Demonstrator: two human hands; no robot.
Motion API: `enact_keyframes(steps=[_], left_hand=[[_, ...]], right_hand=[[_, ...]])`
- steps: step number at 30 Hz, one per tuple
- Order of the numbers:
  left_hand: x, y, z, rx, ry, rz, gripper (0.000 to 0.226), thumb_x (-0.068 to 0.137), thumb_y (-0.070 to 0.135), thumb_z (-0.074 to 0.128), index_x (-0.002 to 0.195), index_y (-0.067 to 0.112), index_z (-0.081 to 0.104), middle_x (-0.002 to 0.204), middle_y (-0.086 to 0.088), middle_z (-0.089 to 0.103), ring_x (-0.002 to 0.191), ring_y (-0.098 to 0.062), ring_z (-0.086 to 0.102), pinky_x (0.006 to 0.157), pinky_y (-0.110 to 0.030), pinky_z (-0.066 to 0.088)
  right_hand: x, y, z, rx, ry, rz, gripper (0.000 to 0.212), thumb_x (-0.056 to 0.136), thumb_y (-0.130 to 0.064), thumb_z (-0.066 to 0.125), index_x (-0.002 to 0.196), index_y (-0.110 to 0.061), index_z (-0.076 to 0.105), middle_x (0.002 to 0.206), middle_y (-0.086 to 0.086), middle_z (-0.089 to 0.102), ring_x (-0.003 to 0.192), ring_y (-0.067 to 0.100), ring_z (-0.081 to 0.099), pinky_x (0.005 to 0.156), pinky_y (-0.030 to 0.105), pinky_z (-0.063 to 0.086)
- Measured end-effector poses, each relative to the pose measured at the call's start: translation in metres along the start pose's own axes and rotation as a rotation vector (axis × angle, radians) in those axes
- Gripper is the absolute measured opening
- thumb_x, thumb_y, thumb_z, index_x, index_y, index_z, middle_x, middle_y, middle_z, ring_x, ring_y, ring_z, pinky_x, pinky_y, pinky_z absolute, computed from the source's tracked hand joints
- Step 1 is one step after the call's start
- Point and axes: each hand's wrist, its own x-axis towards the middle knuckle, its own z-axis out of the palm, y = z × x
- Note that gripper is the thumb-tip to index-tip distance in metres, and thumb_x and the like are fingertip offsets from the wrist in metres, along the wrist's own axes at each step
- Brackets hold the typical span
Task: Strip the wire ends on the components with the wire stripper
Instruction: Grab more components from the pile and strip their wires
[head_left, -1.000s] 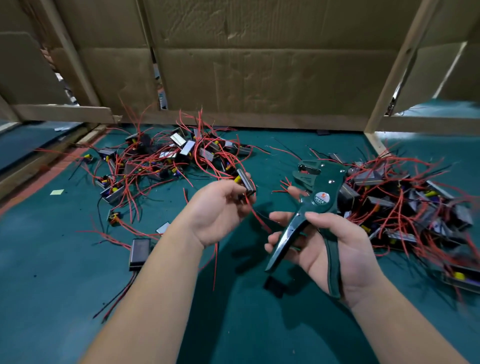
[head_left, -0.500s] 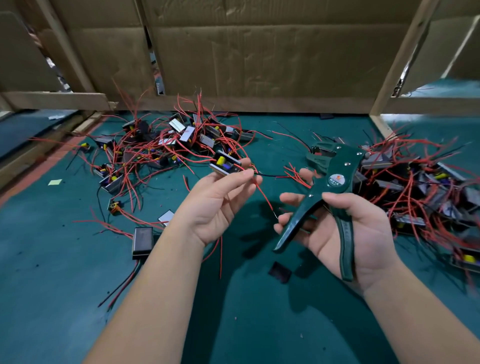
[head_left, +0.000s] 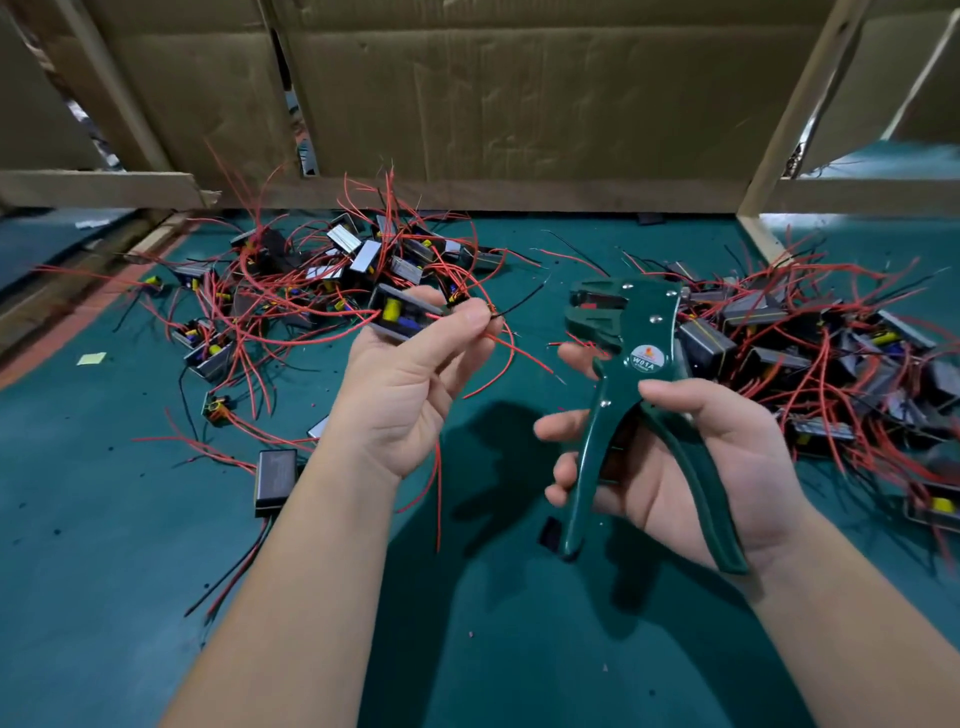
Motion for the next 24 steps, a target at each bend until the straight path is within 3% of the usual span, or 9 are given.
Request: enact_keyframes(steps=[5,8,11,14,18,24], left_hand=[[-0.001,-0.002,-0.003,0.188,-0.075,0.195,0.036,0.062,-0.004,0.072,0.083,0.017,0.052,0.068,0.0,0.069,0.061,-0.014,0.066,0.06,-0.02,0.053],[0.0,-0.001,-0.008,0.278,-0.105,0.279,0.035,0.064,-0.006,0.071,0.083,0.018,0.054,0.071,0.002,0.068,0.068,-0.016,0.065,0.067,-0.025,0.053],[0.001,0.0,-0.011,0.451,-0.117,0.415,0.032,0.067,-0.004,0.072,0.081,0.019,0.055,0.074,0.002,0.066,0.073,-0.018,0.061,0.074,-0.032,0.051],[0.0,0.001,-0.013,0.587,-0.129,0.513,0.033,0.069,-0.009,0.073,0.082,0.015,0.055,0.076,-0.003,0.064,0.072,-0.013,0.061,0.072,-0.025,0.05],[0.001,0.001,-0.014,0.666,-0.16,0.551,0.031,0.071,-0.016,0.071,0.085,0.005,0.053,0.077,-0.006,0.062,0.072,-0.01,0.061,0.071,-0.02,0.048],[0.002,-0.001,-0.016,0.694,-0.173,0.559,0.031,0.072,-0.017,0.07,0.089,0.003,0.053,0.079,-0.01,0.06,0.074,-0.013,0.061,0.07,-0.021,0.048]], right_hand=[[-0.005,0.005,0.002,0.009,-0.218,0.11,0.072,0.067,-0.029,0.074,0.13,-0.001,0.053,0.091,0.026,0.064,0.072,0.037,0.062,0.07,0.05,0.053],[-0.005,0.007,0.004,0.016,-0.249,0.139,0.059,0.069,-0.029,0.073,0.115,0.005,0.061,0.088,0.026,0.063,0.072,0.038,0.062,0.071,0.049,0.053],[-0.005,0.008,0.004,0.026,-0.25,0.147,0.047,0.069,-0.028,0.074,0.104,0.002,0.065,0.085,0.024,0.063,0.072,0.037,0.062,0.071,0.05,0.053],[-0.004,0.008,0.005,0.015,-0.222,0.14,0.046,0.067,-0.028,0.075,0.101,0.001,0.066,0.084,0.024,0.062,0.072,0.038,0.063,0.072,0.05,0.053],[-0.003,0.008,0.005,0.004,-0.174,0.125,0.046,0.063,-0.028,0.078,0.098,-0.001,0.067,0.082,0.023,0.062,0.071,0.038,0.063,0.07,0.05,0.054],[-0.003,0.01,0.006,-0.074,-0.101,0.123,0.041,0.059,-0.03,0.081,0.089,-0.006,0.068,0.077,0.02,0.061,0.066,0.035,0.062,0.066,0.048,0.054]])
